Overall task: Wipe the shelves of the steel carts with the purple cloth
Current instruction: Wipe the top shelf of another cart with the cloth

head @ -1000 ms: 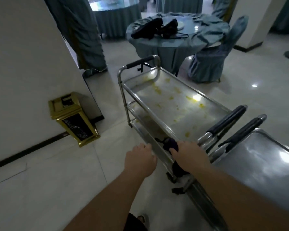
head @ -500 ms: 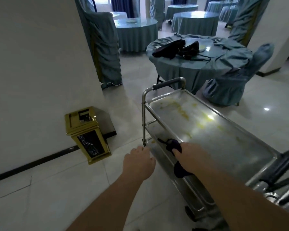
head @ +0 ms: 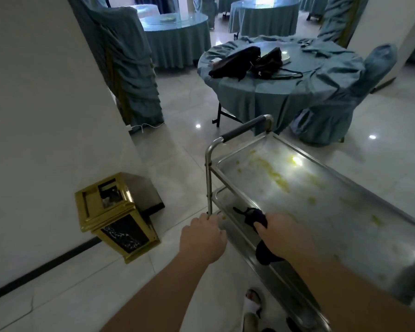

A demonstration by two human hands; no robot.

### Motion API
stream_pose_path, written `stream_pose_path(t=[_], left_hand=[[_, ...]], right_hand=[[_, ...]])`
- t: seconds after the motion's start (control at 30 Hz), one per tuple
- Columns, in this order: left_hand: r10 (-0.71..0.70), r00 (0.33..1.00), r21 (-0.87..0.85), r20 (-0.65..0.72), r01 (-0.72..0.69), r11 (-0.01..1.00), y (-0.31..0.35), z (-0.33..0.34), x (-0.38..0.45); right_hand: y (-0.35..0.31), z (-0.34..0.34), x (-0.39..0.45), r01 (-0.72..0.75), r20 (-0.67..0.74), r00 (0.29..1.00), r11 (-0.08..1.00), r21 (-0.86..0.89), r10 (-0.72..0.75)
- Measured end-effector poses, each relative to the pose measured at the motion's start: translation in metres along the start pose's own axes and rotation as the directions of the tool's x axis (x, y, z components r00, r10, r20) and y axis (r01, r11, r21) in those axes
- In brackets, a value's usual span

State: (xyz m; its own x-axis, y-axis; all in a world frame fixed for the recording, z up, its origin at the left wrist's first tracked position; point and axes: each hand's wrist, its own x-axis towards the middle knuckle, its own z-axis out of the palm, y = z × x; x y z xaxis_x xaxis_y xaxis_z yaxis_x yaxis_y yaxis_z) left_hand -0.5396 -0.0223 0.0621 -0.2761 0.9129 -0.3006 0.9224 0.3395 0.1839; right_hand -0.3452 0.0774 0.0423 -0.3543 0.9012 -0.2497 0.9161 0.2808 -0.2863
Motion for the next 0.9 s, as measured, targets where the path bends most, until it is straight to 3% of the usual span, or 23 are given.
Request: stream_pose_path(t=[0.5,0.7,0.9], left_hand=[[0.041,0.996,0.036,0.082,-0.044,0.998,0.05,-0.076,0.254],[0.161,0.976,0.118,0.145,-0.179,0.977,0.06,-0.091,0.342],[0.373,0.9,0.199,0.224,-0.417,0.887,0.062,-0.093,0.434]], right_hand=[[0.044,-0.026,0.268,0.006,0.011,1.0,0.995,0.095,-0.007],[0.052,-0.031,0.314,-0.1,0.014,0.995,0.983,0.152,0.099],[0.047,-0.047,0.348,-0.289,0.03,0.957,0.946,0.147,0.288]])
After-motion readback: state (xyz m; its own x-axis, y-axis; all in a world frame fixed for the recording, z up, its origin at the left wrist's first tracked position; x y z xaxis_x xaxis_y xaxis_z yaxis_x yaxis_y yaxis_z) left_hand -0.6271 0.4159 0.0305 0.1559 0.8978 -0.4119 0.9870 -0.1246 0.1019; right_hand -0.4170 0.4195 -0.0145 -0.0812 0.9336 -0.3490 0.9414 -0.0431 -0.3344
